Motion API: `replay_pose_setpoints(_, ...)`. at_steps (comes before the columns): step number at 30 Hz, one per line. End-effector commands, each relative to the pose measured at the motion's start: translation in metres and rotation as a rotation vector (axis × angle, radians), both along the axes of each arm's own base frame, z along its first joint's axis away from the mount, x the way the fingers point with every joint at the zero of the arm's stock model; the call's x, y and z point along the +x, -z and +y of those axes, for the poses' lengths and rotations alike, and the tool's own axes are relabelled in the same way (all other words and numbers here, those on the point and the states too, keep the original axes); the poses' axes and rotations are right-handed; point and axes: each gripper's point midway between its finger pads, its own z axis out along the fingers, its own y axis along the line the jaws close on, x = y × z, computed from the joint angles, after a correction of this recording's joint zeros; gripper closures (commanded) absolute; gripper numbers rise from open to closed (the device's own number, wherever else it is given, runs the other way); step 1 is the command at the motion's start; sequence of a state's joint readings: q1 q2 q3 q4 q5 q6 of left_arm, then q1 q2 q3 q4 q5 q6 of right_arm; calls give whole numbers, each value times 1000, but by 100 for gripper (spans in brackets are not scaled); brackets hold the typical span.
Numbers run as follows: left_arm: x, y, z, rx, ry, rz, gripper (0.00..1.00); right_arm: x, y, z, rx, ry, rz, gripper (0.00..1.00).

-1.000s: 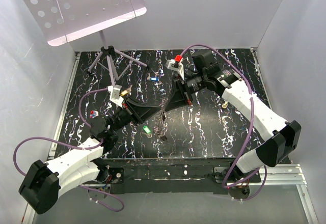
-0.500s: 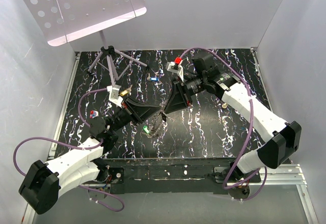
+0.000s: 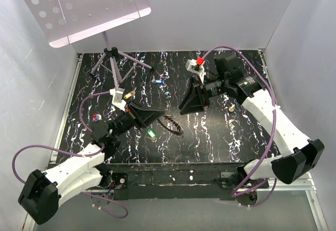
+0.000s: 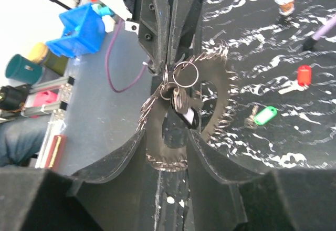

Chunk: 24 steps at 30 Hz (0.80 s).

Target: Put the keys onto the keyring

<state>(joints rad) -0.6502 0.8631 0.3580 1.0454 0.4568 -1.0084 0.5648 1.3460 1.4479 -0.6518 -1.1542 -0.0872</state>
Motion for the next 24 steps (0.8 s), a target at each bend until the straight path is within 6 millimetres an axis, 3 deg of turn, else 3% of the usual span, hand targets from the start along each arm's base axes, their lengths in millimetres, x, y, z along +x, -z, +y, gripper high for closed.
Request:
replay_pose_setpoints(1,10,9,-9,141,-21,32,100,9,4,-25,-19,61,-150,54)
replay_pose_setpoints(4,30,29,-17,315,-68,120,100,25,13,-50,-11,172,-188,45)
replay_pose_setpoints(5,37,45,-20,380,-82,165,100,32,20,-58,-13,208,-186,43)
replay_pose_setpoints(12,96,54,-48,502,-138,251,100,49,48,-106,3,415,-200,31)
replay_pose_setpoints(21,209,68,-79,544,-286,324,100,68,83,-151,39,607,-141,27)
replay_pose_setpoints(24,241,69,-97,514,-265,348,100,71,84,-159,44,635,-148,27)
